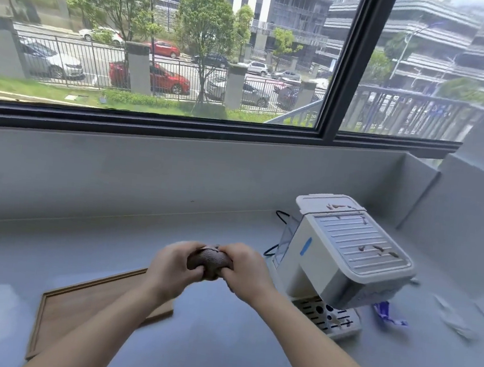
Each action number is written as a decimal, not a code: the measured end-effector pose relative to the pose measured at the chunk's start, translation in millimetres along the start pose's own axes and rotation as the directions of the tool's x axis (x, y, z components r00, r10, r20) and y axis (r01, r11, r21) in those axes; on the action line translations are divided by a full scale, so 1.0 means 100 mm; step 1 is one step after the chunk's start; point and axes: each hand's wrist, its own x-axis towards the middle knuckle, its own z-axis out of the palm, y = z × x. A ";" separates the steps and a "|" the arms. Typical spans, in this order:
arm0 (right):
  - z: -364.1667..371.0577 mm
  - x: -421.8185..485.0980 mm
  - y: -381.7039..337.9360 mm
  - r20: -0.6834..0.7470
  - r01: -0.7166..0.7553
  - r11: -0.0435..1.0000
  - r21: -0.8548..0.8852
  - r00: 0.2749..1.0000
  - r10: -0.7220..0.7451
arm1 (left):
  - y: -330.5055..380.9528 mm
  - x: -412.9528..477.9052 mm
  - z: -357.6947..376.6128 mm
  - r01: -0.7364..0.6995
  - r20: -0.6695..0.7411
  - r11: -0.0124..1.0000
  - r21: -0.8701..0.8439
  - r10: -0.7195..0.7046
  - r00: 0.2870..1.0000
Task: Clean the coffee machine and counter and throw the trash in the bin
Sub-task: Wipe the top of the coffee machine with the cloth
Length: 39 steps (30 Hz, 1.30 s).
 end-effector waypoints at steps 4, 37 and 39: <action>-0.34 -0.16 0.05 -0.102 -0.010 0.999 -0.047 0.995 0.006 | 0.32 0.05 0.03 -0.116 -0.031 0.993 -0.013 0.116 0.993; -2.08 -1.41 1.77 -0.396 -0.181 0.978 0.103 0.894 0.208 | 2.44 0.37 1.88 -0.429 -0.094 0.898 0.097 0.437 0.894; -2.06 -1.43 1.76 -0.352 -0.172 0.975 0.139 0.912 0.211 | 2.42 0.32 1.90 -0.455 -0.111 0.888 0.065 0.459 0.881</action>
